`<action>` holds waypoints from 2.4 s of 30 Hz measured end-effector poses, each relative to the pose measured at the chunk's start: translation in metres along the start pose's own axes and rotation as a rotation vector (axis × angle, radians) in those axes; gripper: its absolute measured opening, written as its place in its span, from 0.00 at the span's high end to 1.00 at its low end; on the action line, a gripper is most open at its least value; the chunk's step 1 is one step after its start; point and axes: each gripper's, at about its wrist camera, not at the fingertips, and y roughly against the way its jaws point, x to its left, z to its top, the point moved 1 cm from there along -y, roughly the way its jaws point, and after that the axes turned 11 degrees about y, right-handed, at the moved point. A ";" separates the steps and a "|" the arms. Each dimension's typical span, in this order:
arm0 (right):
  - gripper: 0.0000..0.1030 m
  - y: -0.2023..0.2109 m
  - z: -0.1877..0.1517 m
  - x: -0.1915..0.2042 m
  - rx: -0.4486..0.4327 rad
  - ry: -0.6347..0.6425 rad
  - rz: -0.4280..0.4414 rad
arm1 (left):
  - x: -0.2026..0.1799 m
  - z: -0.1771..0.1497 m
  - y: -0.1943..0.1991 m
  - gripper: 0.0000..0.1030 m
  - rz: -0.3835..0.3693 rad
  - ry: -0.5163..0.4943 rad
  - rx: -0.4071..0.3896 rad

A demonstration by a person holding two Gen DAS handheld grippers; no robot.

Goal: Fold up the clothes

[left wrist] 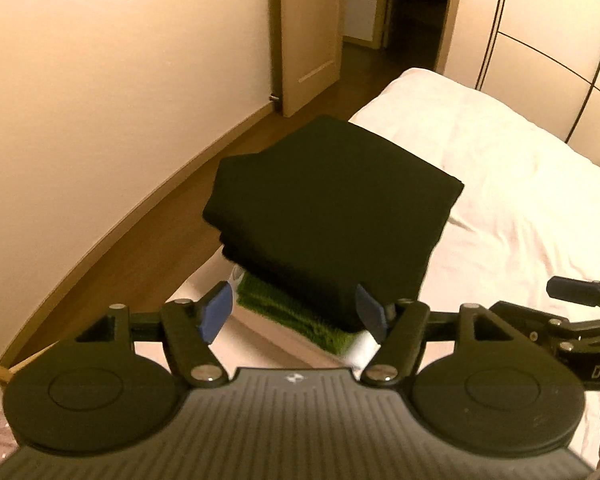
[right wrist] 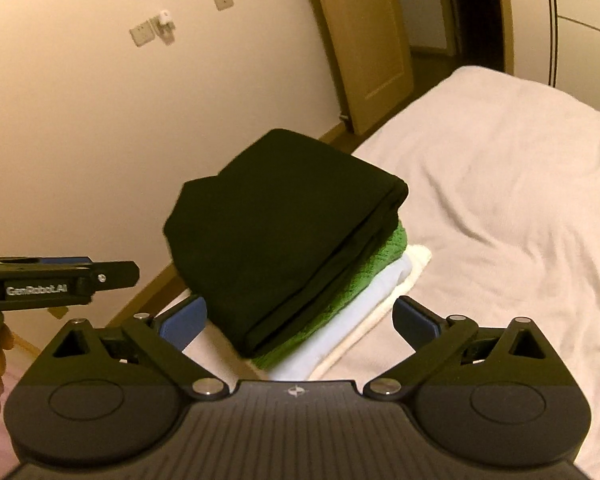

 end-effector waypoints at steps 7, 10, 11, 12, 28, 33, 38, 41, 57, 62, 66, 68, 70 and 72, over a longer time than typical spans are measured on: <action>0.01 0.047 -0.016 0.012 -0.019 0.054 0.011 | -0.011 -0.025 0.048 0.28 0.049 0.035 -0.049; 0.01 0.068 -0.023 0.016 -0.032 0.083 0.008 | -0.015 -0.034 0.070 0.21 0.063 0.047 -0.074; 0.01 0.075 -0.025 0.017 -0.036 0.092 0.007 | -0.017 -0.038 0.078 0.18 0.067 0.053 -0.086; 0.01 0.082 -0.027 0.018 -0.040 0.100 0.006 | -0.019 -0.041 0.083 0.17 0.070 0.057 -0.095; 0.00 0.165 -0.072 0.008 -0.066 0.164 0.041 | -0.064 -0.104 0.157 0.01 0.162 0.078 -0.158; 0.00 0.183 -0.083 0.005 -0.063 0.181 0.057 | -0.079 -0.121 0.171 0.01 0.194 0.077 -0.157; 0.00 0.199 -0.095 -0.003 -0.067 0.194 0.064 | -0.092 -0.136 0.183 0.01 0.230 0.084 -0.178; 0.00 0.205 -0.101 -0.008 -0.069 0.199 0.064 | -0.101 -0.147 0.191 0.01 0.279 0.078 -0.200; 0.00 0.209 -0.108 -0.012 -0.013 0.269 0.050 | -0.107 -0.171 0.200 0.01 0.218 0.149 -0.165; 0.00 0.198 -0.105 -0.012 0.023 0.269 0.046 | -0.100 -0.174 0.195 0.01 0.209 0.176 -0.131; 0.00 0.187 -0.100 -0.012 0.038 0.265 0.045 | -0.092 -0.175 0.191 0.01 0.204 0.201 -0.123; 0.00 0.182 -0.097 -0.013 0.040 0.262 0.052 | -0.089 -0.174 0.191 0.01 0.207 0.216 -0.128; 0.00 0.177 -0.094 -0.012 0.041 0.260 0.059 | -0.086 -0.174 0.190 0.01 0.209 0.222 -0.135; 0.00 0.170 -0.091 -0.011 0.045 0.257 0.067 | -0.084 -0.173 0.191 0.01 0.215 0.222 -0.137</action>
